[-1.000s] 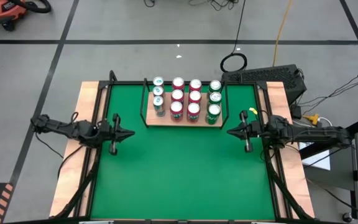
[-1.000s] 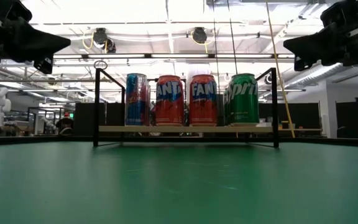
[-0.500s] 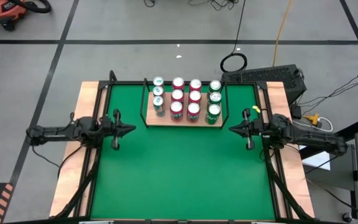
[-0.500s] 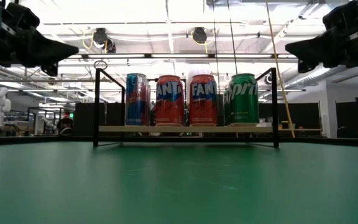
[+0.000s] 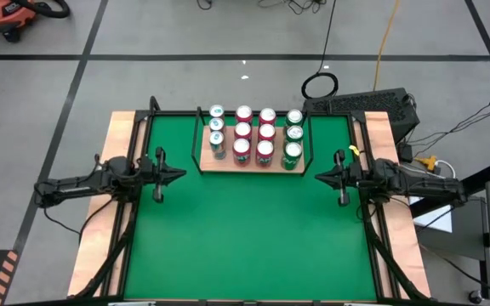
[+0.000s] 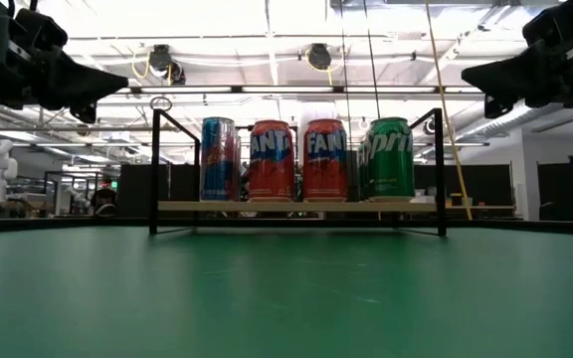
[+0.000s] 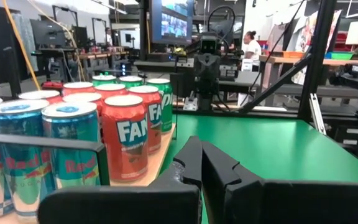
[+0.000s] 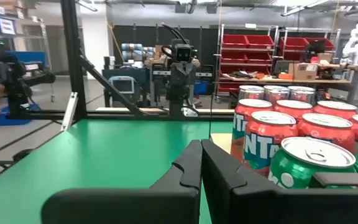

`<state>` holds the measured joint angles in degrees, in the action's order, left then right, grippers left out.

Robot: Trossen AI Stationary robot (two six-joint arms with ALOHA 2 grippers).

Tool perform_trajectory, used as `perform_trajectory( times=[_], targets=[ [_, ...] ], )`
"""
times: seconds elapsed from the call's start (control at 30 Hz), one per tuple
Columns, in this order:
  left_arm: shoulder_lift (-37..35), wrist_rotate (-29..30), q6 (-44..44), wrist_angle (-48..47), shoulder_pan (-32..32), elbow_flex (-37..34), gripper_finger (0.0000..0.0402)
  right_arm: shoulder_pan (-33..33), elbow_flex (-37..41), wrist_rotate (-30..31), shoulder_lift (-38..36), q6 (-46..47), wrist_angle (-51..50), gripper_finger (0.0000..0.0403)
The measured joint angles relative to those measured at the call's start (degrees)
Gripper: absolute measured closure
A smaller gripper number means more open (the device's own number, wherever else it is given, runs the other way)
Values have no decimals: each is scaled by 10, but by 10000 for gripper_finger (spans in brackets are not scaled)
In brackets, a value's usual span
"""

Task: Place canned beverage on shelf
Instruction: Return to Home Position

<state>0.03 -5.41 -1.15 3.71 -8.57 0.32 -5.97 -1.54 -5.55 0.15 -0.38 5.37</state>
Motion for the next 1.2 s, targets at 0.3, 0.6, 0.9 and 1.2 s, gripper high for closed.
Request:
perform_trajectory(
  times=[0.3, 0.6, 0.9, 1.2],
  targets=[
    [0, -3, -28, -20, 1, 0, 402, 55, 7, 14, 1, 16, -31, 403],
    [0, -3, -55, -19, 37, -1, 401, 61, 7, 16, 0, 7, -33, 403],
    [0, 47, -30, -26, 92, -1, 401, 61, 7, 15, 3, 21, -37, 403],
    [18, 51, -30, -27, 95, -1, 402, 61, 7, 25, 4, 21, -39, 403]
  ],
)
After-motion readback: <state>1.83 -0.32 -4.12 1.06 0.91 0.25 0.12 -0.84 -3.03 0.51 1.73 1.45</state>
